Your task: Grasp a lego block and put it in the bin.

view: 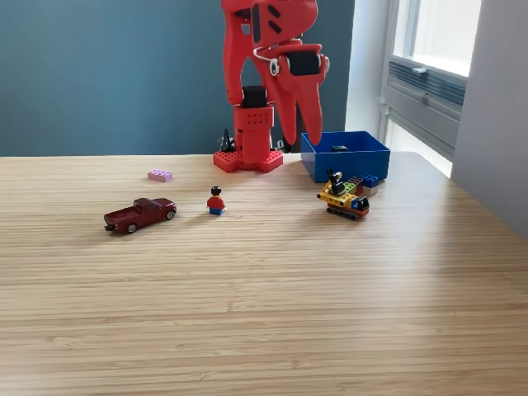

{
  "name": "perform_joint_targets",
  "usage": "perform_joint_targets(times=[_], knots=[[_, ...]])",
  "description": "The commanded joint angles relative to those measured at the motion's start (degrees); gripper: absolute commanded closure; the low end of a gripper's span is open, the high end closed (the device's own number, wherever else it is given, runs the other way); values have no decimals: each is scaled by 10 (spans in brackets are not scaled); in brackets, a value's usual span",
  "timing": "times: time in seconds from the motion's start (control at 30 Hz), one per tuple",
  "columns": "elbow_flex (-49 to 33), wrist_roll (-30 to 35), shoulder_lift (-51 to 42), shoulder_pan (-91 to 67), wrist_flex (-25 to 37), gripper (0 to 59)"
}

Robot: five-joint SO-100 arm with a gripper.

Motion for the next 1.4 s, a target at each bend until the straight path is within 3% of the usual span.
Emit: perform_joint_targets(times=[0.03,0.5,1.1,1.4], knots=[[23,8,21,45,-8,277],[69,-105,21,228,-7,269],[106,-327,19,431,-7,280],[90,-351,18,468,-29,276]])
